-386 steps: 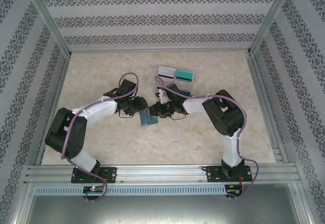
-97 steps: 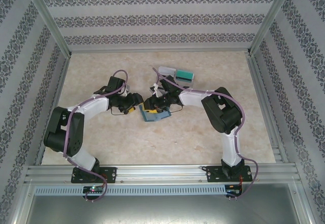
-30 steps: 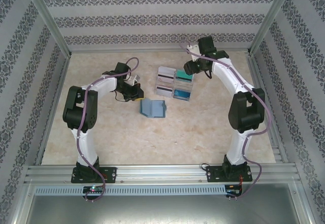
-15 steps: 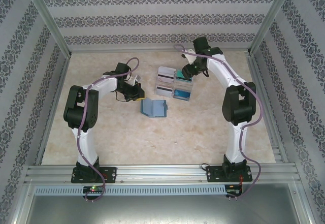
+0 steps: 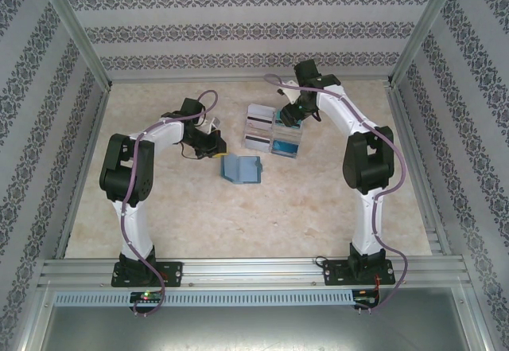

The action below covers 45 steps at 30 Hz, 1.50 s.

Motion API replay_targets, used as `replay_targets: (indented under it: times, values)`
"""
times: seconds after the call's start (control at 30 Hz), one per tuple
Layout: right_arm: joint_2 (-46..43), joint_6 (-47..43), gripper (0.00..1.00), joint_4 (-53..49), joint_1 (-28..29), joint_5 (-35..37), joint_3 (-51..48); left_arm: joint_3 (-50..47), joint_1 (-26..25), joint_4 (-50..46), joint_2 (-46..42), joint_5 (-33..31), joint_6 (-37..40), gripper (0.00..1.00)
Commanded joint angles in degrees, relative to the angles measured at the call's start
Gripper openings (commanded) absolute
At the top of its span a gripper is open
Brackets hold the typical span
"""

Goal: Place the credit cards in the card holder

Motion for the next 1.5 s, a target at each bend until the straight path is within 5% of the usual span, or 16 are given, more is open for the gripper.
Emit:
replay_targets:
  times: [0.0,1.47]
  values:
    - [1.1,0.0,0.6,-0.9,0.0,2.3,2.1,0.5,0.8,1.4,0.5,1.6,-0.8,0.01]
    - [-1.8,2.0,0.45,-0.2,-1.4,0.2,2.9,0.0,0.7,2.5,0.0,2.2,-1.9,0.01]
